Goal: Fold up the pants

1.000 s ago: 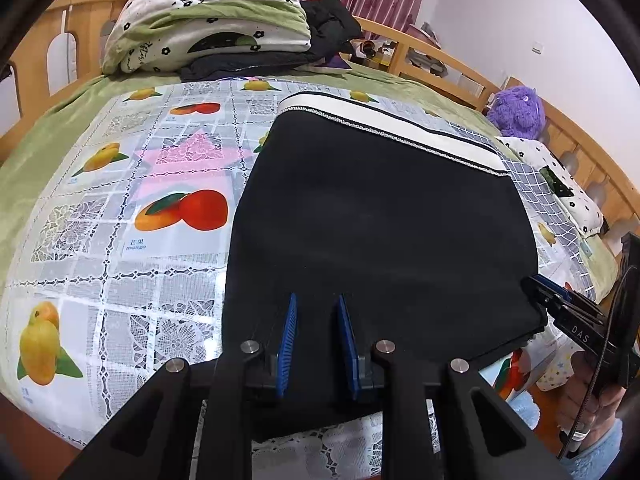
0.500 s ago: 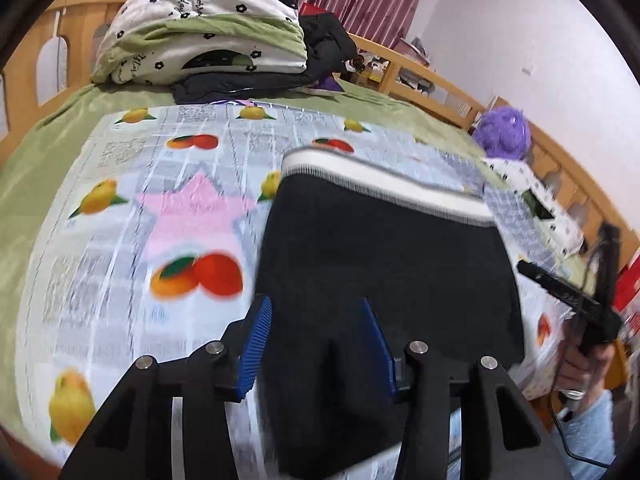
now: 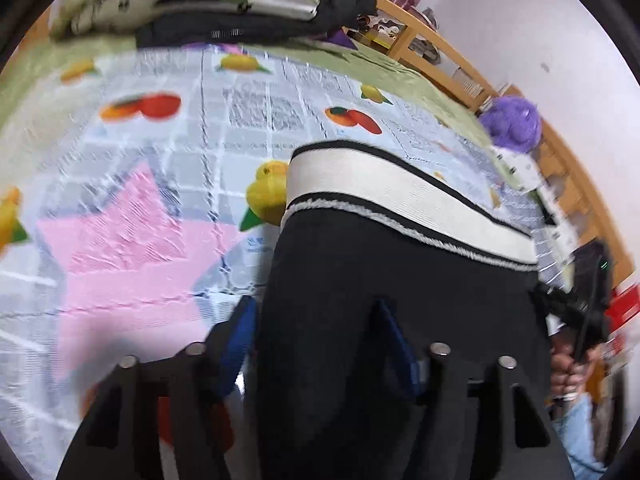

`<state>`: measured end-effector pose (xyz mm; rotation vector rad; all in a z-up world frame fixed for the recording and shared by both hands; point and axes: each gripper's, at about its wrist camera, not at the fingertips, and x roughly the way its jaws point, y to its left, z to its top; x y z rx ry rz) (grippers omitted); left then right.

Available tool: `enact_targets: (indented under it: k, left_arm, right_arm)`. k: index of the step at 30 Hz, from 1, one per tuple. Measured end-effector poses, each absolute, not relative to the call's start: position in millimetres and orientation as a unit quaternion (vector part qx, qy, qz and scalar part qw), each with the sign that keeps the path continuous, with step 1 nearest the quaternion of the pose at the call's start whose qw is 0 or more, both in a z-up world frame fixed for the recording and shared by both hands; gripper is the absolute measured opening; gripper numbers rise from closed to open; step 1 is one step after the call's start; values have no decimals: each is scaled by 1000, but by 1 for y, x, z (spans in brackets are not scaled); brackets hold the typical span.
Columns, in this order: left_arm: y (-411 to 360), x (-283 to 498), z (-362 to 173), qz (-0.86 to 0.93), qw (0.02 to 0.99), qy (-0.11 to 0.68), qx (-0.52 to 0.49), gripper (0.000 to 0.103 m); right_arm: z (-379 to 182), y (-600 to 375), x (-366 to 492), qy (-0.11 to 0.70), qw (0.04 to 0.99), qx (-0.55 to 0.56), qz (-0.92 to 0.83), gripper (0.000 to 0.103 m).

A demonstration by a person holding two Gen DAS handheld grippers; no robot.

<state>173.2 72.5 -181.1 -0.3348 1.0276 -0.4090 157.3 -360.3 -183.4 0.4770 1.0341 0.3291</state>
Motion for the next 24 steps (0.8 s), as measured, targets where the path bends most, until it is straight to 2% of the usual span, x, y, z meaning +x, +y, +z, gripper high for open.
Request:
enact_targets:
  k: [4,5,6,8,9,12,16,20,22,24]
  left_arm:
    - [72,177,-189,-218,823,490,-187,58]
    - [70,176,-189,-218,825,489,-182,57]
    - [68,175,-187,-218,826,488,-178,51]
    - [65,172,-181,-225,833,476,-170,35]
    - [63,170,-176,-231,838,467,-161,30]
    - [58,164,-162,-233,852,447,-141,25]
    - [76,172,-144,-240,854,419,-193,22]
    - [82,195,-129,-214,866,411,-190,22]
    - [87,213,-133,-195,861,429,-191,24]
    - [89,225,-145,-168,850,462,-187,30]
  right_arm:
    - [-186,-359,164,494,816,232,191,74]
    - [-186,-358,164,494,812,237,202,66]
    - [-186,-356,165,493,802,251,226,52]
    - [-181,-352,163,489,807,244,225,48]
    - [-177,-350,161,482,814,234,223,40]
    - [-160,-347,157,463,829,228,215,27]
    - [-146,-340,168,447,840,222,213,24]
    - [-141,-329,209,443,835,240,220,23]
    - [-144,-323,227,445,837,234,215,23]
    - [-157,-314,245,459,842,209,190,26]
